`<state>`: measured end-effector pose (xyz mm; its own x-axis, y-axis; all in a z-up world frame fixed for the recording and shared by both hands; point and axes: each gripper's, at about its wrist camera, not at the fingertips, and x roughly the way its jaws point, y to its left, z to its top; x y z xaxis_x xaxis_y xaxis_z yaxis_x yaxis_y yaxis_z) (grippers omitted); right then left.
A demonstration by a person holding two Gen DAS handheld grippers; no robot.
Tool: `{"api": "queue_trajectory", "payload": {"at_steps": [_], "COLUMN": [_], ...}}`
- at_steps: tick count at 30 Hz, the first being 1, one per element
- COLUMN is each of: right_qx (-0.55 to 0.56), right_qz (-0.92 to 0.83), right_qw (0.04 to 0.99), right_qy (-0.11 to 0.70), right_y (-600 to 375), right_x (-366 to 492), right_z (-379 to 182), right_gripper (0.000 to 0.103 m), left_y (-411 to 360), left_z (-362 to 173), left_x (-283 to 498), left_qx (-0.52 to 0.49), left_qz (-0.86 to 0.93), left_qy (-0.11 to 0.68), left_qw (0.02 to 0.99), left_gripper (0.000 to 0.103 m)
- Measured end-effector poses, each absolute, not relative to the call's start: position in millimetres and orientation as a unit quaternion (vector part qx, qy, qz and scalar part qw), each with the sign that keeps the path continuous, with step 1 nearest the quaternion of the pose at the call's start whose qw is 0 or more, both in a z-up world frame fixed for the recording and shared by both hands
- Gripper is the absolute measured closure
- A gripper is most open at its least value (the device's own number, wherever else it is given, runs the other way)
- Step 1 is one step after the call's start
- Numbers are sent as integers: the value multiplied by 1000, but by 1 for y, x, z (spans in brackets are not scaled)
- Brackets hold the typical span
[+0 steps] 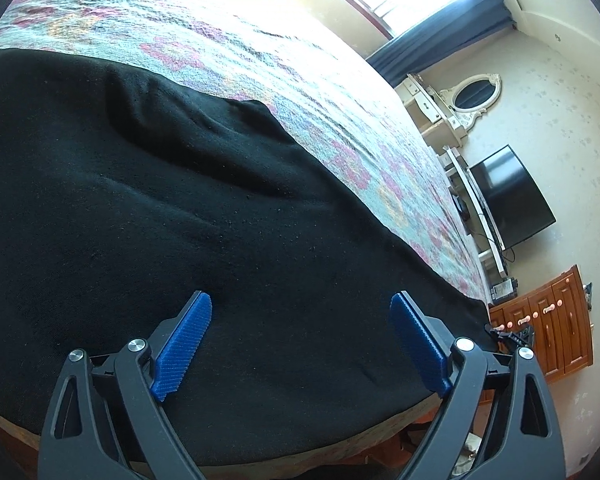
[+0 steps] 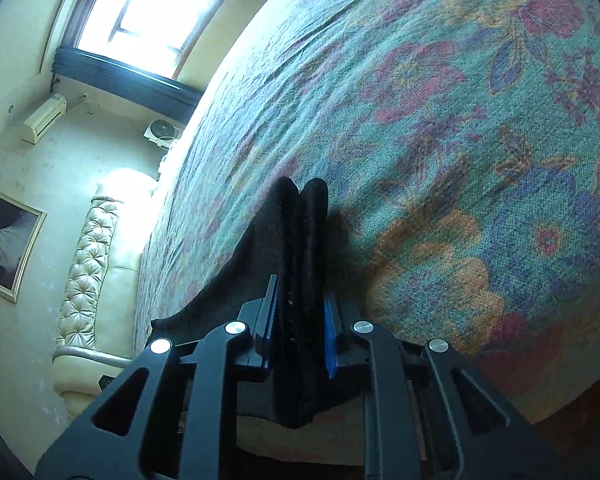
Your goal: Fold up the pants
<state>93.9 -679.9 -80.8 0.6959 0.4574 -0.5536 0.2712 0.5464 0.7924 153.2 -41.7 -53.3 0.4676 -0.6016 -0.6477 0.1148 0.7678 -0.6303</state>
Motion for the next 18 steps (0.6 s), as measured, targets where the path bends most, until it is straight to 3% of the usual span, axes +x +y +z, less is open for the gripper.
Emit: {"api": "queue_trajectory", "payload": {"at_steps": [18], "right_qx": [415], "right_qz": [147], "right_qw": [835], "right_qy": [330], "right_y": [-578], "right_x": [119], "right_z": [72], "right_gripper": [85], "left_y": [-43], "left_z": [-41], "left_x": [143], "left_qx": [-192], "left_qz": [-229], "left_qy": [475], "left_qw": [828], "left_gripper": [10]}}
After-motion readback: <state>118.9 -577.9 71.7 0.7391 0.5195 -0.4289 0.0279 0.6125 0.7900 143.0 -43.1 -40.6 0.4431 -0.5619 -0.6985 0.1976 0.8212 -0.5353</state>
